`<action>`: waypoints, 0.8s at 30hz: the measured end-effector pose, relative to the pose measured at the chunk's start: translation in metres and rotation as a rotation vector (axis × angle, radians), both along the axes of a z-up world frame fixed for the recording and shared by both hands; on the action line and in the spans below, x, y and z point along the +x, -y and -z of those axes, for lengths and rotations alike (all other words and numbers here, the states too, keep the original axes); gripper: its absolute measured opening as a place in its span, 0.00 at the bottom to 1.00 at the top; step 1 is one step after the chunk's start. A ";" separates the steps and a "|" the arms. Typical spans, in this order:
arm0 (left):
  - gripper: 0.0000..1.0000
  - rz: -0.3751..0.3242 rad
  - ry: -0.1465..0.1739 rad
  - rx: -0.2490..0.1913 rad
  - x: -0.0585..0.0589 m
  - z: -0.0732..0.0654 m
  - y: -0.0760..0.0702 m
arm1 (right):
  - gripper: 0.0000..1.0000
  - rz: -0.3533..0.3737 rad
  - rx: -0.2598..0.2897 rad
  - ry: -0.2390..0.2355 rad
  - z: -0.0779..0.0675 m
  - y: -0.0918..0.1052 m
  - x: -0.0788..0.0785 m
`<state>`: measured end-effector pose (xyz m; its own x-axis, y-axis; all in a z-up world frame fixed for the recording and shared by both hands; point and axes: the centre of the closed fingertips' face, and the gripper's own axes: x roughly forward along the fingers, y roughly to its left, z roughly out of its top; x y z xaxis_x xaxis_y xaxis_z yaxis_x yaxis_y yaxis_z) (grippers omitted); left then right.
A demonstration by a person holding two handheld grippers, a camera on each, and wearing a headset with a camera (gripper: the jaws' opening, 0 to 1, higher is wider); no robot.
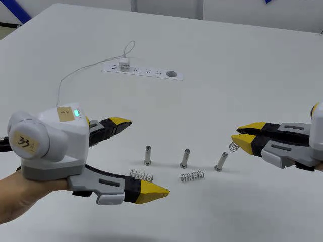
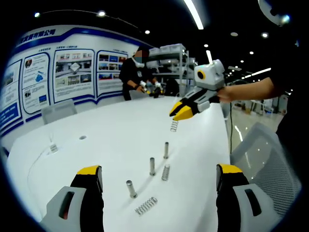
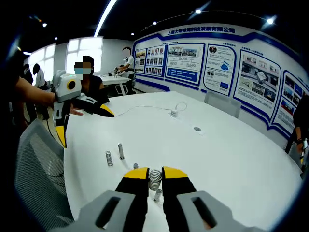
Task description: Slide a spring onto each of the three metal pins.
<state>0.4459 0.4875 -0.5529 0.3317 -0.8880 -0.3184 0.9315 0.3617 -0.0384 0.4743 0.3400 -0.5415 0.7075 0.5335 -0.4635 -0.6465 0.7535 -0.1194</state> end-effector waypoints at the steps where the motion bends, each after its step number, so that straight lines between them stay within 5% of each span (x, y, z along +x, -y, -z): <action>1: 1.00 -0.003 0.000 0.002 0.001 0.001 -0.001 | 0.10 0.009 -0.003 -0.001 0.001 0.002 0.002; 12: 1.00 -0.015 -0.023 0.029 0.001 0.012 -0.010 | 0.11 0.075 0.037 -0.058 0.023 0.010 0.014; 24: 1.00 -0.035 -0.037 0.031 0.005 0.017 -0.012 | 0.11 0.100 0.017 -0.096 0.047 0.006 0.022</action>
